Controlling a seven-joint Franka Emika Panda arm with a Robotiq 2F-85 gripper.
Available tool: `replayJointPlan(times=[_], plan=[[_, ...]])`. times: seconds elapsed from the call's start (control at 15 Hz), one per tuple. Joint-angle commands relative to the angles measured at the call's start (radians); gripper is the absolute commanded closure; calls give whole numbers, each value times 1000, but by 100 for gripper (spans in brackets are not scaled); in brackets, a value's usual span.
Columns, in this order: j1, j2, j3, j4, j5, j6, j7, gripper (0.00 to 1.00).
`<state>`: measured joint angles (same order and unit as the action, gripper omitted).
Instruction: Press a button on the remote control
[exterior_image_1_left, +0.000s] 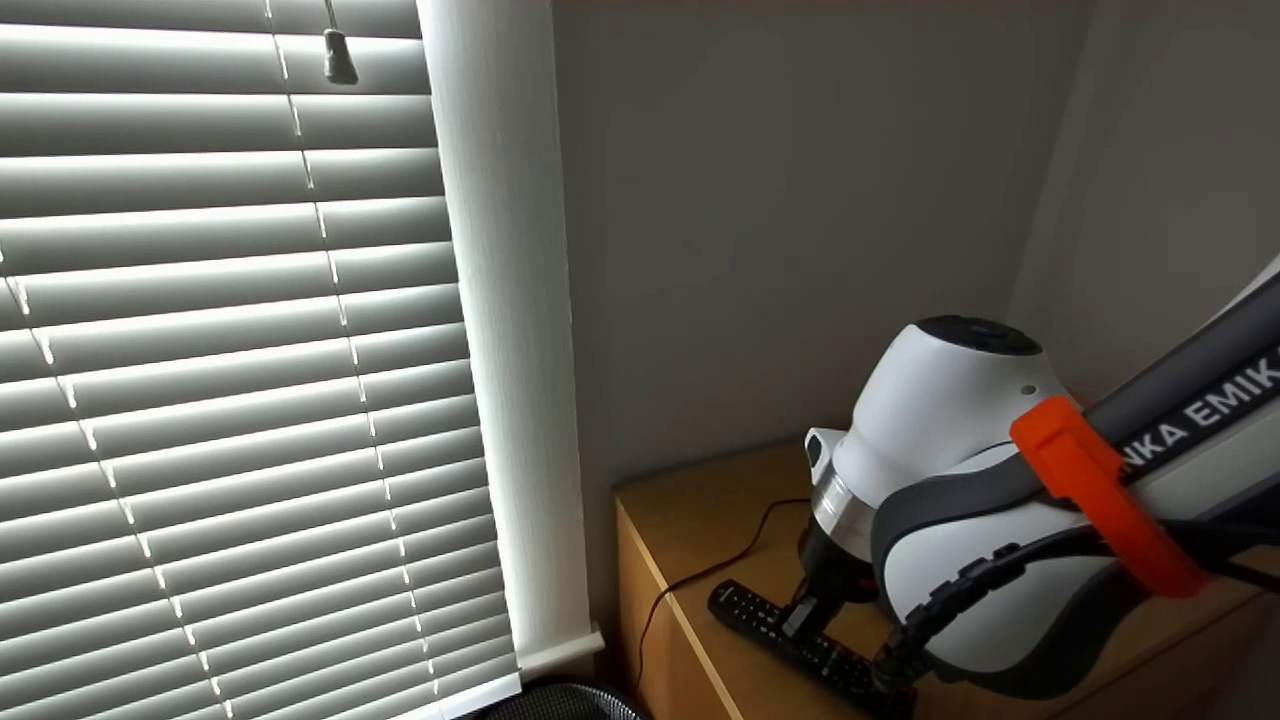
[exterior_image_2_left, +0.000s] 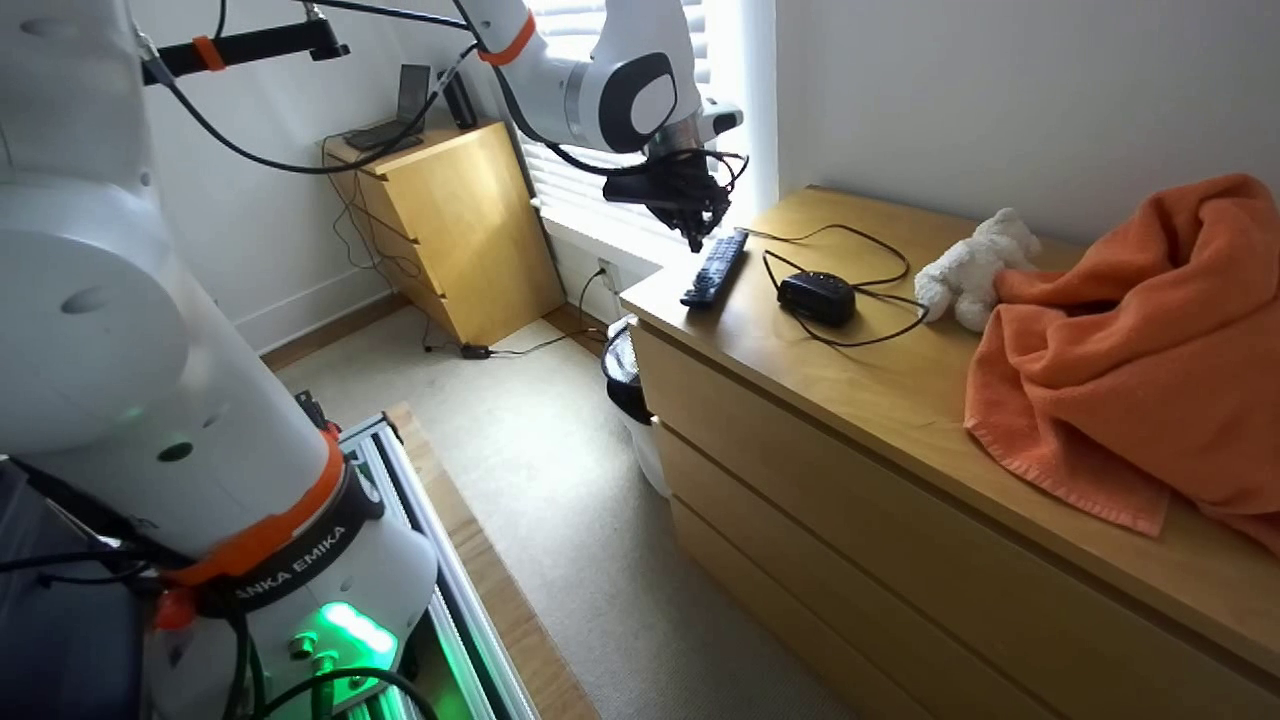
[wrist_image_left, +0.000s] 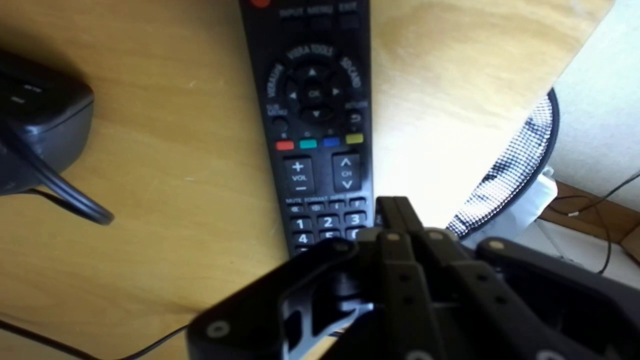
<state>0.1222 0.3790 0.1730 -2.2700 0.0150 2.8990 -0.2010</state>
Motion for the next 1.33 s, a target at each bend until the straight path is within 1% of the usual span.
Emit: replayJointPlan(times=[0.0, 1.27], plan=[[-9, 26, -2, 7, -32, 38, 6, 100], [-11, 59, -2, 26, -35, 74, 13, 100]])
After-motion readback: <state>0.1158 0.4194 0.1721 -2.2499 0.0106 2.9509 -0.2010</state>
